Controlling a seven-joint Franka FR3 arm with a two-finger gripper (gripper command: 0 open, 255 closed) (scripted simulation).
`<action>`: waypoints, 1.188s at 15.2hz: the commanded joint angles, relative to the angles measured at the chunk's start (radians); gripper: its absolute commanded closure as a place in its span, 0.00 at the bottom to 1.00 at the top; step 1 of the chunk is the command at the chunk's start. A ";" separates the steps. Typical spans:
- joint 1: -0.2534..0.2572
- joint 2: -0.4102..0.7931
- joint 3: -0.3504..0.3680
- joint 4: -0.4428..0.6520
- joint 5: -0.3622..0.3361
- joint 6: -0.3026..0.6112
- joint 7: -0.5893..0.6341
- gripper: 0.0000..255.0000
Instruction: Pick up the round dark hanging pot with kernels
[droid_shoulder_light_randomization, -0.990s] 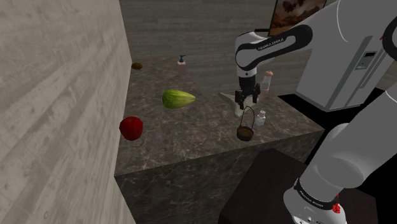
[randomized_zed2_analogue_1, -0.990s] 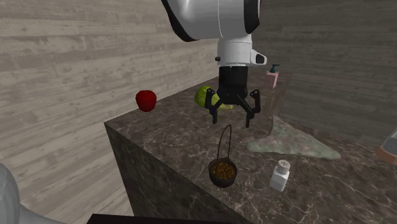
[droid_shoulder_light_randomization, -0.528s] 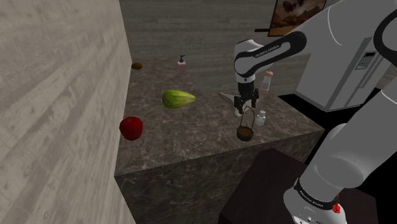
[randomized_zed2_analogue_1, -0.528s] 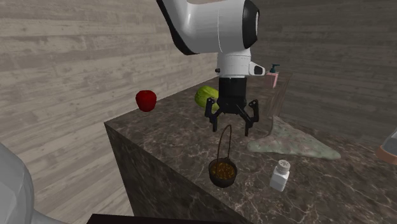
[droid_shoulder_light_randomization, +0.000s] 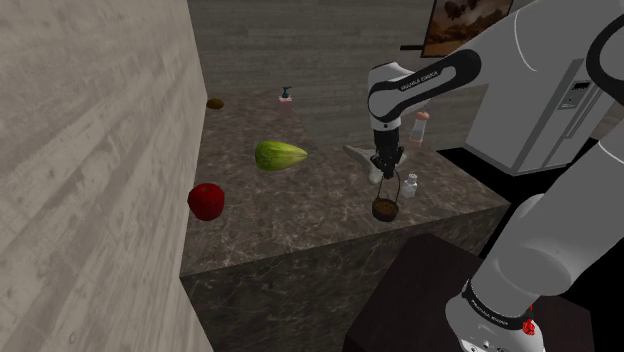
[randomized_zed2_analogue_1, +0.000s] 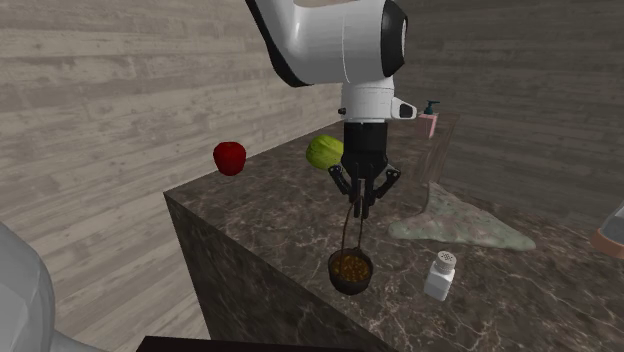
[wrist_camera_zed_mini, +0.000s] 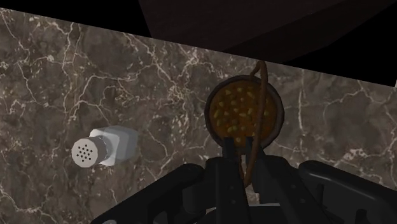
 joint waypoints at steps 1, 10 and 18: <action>0.000 0.000 0.000 0.000 0.000 0.000 0.000 1.00; 0.001 -0.046 0.007 0.066 -0.001 -0.112 -0.003 1.00; 0.003 -0.074 0.014 0.137 -0.001 -0.211 -0.008 1.00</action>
